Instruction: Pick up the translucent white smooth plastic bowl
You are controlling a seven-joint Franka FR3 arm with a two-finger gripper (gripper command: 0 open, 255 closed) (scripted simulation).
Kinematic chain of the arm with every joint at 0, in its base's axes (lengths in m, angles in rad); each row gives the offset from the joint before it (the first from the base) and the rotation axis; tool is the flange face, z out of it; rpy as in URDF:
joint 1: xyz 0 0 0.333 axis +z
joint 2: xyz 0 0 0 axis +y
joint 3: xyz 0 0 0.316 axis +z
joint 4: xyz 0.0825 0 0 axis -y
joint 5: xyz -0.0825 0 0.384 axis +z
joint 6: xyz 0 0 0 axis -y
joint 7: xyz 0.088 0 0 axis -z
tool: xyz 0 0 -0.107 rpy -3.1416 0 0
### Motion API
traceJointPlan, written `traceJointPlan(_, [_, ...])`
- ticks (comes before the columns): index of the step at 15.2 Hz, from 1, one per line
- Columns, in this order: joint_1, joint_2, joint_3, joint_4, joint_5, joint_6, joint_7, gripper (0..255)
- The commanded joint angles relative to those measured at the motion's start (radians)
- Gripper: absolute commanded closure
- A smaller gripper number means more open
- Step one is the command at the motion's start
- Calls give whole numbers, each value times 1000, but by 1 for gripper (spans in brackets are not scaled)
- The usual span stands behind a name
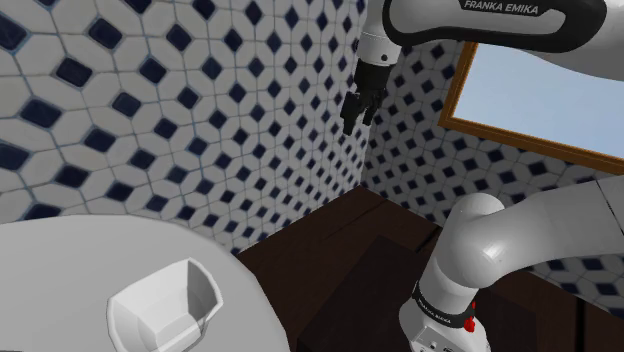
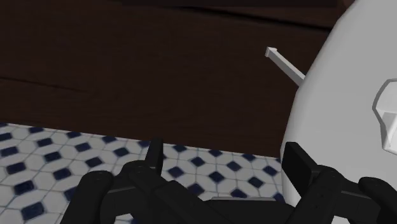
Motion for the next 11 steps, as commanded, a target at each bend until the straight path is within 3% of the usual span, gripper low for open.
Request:
traceJointPlan(1, [0, 0, 0, 0, 0, 0, 0, 0])
traceJointPlan(11, [76, 82, 81, -184, 158, 267, 125, 0])
